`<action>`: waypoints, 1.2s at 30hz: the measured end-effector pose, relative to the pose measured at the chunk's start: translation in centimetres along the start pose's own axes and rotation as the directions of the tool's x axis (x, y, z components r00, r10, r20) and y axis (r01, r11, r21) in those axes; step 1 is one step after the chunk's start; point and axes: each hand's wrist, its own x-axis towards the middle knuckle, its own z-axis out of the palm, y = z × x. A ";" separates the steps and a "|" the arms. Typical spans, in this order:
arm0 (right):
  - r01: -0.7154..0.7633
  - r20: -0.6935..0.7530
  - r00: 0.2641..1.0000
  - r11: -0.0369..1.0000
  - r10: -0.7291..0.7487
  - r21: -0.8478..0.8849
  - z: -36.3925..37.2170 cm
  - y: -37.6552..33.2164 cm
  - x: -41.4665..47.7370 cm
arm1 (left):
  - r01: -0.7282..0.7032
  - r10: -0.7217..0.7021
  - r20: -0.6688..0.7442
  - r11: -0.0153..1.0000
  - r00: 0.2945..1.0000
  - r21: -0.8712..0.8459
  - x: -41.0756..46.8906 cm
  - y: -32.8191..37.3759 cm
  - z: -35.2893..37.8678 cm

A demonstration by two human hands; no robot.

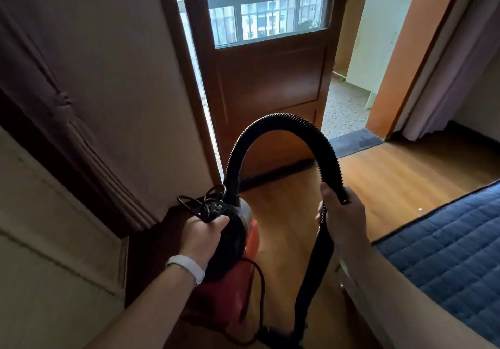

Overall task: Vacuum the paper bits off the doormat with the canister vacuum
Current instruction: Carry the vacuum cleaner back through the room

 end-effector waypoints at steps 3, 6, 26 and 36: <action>-0.007 -0.042 0.999 0.999 0.009 0.037 0.3 -0.1 4.5 | -0.015 0.015 0.010 1.000 1.000 -0.016 2.9 2.3 3.2; 0.029 -0.044 0.999 0.999 -0.028 0.033 0.8 -0.7 8.3 | -0.026 0.027 0.020 0.998 0.999 -0.053 6.1 4.6 5.6; 0.063 -0.418 0.900 0.985 -0.126 -0.163 5.6 -0.5 36.8 | -0.056 0.036 0.435 0.998 0.900 0.033 38.1 16.9 26.2; 0.031 -0.559 0.818 0.980 -0.139 -0.198 4.1 -0.1 46.3 | -0.114 0.042 0.537 0.988 0.842 0.100 46.5 24.0 37.2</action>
